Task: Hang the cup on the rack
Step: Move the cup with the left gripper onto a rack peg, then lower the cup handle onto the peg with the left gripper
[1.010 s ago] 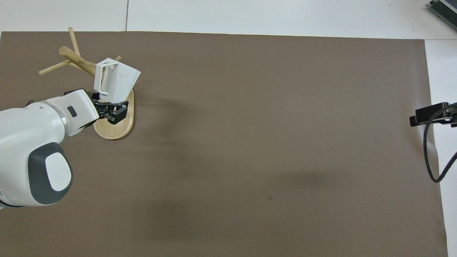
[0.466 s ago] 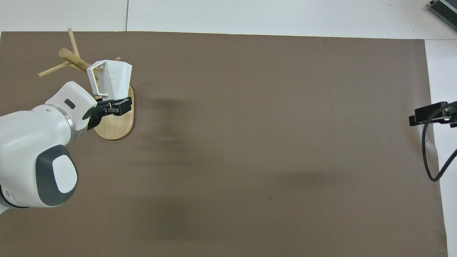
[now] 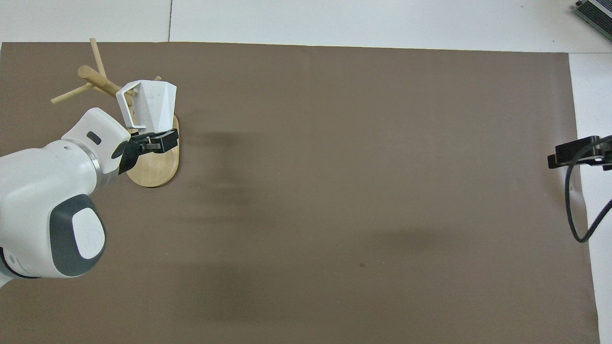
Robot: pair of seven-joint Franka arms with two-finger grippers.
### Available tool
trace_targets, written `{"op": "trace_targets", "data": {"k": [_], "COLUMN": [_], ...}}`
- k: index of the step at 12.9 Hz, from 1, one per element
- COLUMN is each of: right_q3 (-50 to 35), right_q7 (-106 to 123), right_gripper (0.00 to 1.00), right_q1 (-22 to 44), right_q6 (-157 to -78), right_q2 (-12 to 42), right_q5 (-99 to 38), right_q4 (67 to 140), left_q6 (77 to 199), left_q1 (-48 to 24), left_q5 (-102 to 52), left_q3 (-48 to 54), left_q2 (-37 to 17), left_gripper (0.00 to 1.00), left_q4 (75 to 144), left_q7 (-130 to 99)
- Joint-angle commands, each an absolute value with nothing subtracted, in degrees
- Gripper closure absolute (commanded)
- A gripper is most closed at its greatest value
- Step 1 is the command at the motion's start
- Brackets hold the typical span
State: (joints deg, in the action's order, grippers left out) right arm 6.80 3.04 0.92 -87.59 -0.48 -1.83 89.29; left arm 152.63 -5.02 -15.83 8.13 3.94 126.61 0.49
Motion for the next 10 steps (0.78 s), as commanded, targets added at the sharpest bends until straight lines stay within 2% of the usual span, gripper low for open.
{"op": "trace_targets", "data": {"k": [1, 6, 10], "right_q3": [6.5, 6.4, 6.4], "right_q7": [2.0, 2.0, 2.0], "right_gripper": [0.00, 0.00, 0.00], "right_q1": [0.8, 0.8, 0.8], "right_q6": [-87.7, -87.6, -87.6], "right_q2": [-1.4, -1.4, -1.4], "right_q5": [-1.1, -1.1, -1.2], "right_q4": [89.7, 89.7, 89.7], "left_q6": [149.6, 144.7, 144.4], "left_q1": [-4.7, -3.8, -2.0], "left_q5": [-11.6, -11.4, -11.5], "left_q3": [7.7, 7.4, 7.3], "left_q2": [1.1, -2.3, -2.7], "left_gripper": [1.00, 1.00, 1.00], "left_q4": [122.4, 116.2, 116.6], "left_q7": [-1.1, -1.2, -2.0]}}
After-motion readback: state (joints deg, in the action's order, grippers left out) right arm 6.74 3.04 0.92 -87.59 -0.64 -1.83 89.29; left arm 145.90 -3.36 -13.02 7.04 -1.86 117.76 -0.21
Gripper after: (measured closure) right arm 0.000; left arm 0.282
